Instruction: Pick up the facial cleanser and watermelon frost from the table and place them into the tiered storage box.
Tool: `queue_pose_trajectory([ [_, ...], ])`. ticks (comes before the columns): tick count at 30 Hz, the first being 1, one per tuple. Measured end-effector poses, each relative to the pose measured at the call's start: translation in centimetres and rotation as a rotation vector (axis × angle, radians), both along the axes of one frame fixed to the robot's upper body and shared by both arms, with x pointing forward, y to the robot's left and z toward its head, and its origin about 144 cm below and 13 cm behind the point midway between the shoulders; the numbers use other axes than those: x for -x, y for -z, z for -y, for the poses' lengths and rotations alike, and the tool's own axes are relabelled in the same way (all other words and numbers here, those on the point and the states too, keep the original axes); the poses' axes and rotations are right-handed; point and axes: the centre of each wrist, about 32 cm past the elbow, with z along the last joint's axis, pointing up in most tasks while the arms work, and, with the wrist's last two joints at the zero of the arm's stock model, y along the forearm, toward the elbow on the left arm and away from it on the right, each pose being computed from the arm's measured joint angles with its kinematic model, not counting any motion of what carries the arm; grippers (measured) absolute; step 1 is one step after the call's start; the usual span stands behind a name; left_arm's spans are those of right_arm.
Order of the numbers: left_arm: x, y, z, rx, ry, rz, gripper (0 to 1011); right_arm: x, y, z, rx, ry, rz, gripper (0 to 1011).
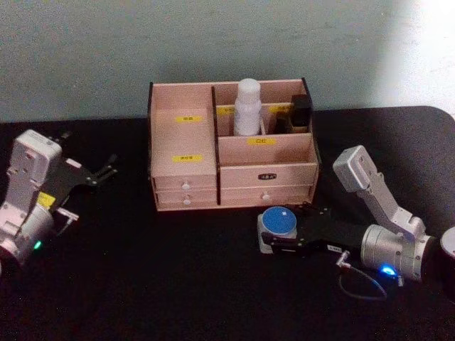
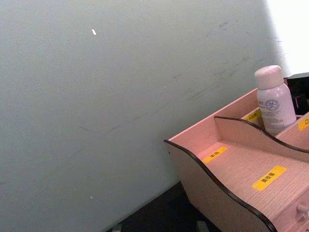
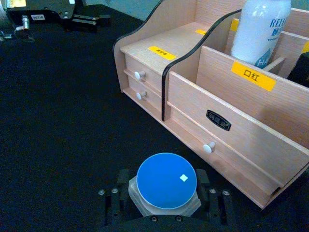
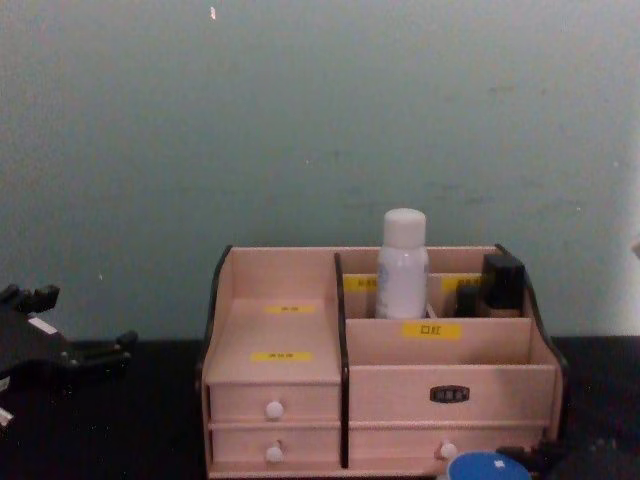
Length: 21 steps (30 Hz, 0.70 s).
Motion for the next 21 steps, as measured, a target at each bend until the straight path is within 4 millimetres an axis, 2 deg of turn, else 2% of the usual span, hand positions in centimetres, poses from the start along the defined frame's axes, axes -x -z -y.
queue_pose_trajectory([
  [7,0.00,0.00,0.00,0.000,0.000,0.000,1001,0.00,-0.01,0.00,0.000,0.000,0.001,722],
  [21,0.00,0.00,0.00,0.000,0.000,0.000,1001,0.00,0.00,0.00,0.000,0.000,0.001,717],
])
